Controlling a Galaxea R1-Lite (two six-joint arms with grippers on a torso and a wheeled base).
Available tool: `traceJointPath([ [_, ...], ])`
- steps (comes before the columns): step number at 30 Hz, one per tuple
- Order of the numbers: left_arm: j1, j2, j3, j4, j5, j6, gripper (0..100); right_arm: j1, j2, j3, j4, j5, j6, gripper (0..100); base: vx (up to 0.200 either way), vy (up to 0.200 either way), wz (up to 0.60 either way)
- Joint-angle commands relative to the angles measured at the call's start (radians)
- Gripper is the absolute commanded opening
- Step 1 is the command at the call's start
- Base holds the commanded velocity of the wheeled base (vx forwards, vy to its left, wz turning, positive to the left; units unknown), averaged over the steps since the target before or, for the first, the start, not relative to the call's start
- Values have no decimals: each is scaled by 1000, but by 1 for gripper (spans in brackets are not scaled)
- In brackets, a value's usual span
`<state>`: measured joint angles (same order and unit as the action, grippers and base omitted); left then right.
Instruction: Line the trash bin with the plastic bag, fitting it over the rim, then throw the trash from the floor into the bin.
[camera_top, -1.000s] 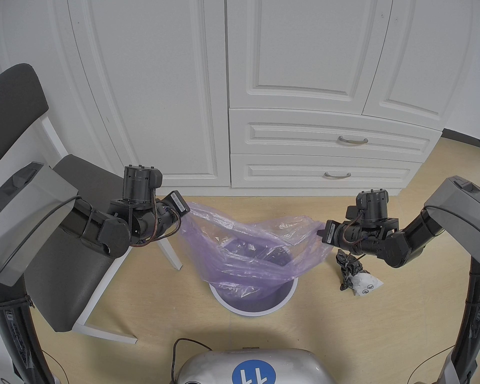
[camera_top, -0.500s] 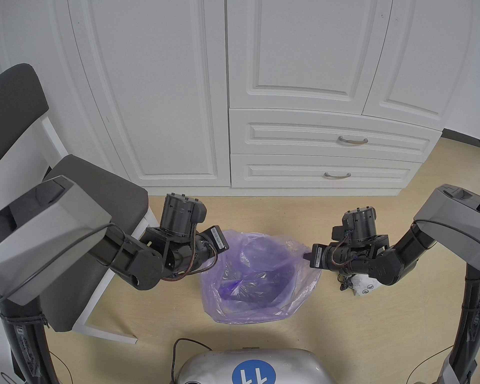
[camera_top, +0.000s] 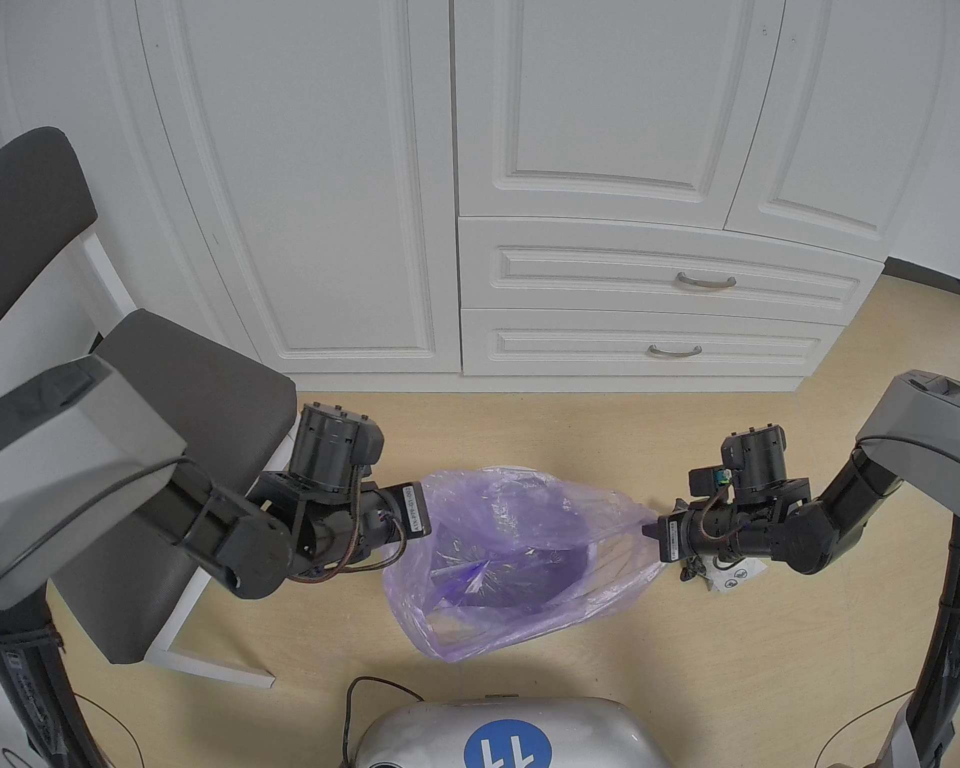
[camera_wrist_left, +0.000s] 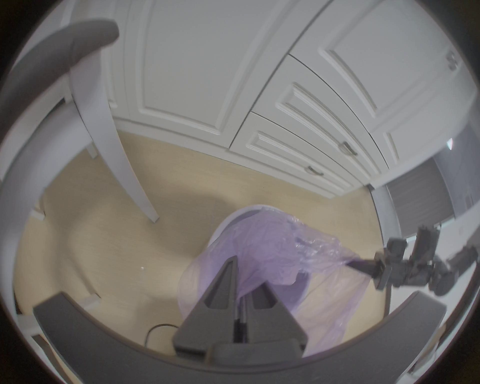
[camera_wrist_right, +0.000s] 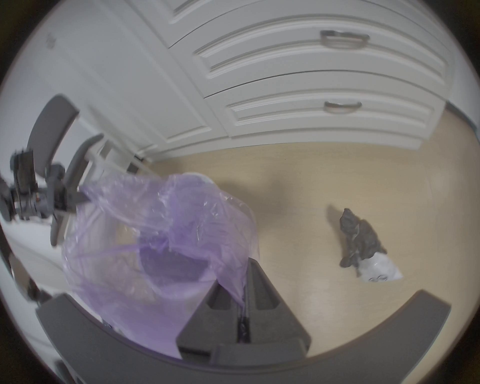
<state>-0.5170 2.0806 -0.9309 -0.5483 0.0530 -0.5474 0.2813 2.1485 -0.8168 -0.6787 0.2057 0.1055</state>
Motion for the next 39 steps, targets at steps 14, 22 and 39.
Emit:
traceJointPath([
  [14,81,-102,284,-12,-143,409,0,-62,-48,183,-5,-6,-343,0,0,0,0],
  [22,69,-30,290,-70,-142,416,0,-47,-10,192,-9,-8,-409,0,0,0,0],
  [39,61,-122,316,-234,-130,376,0,-47,-47,347,-265,1,-498,100,0,0,0],
])
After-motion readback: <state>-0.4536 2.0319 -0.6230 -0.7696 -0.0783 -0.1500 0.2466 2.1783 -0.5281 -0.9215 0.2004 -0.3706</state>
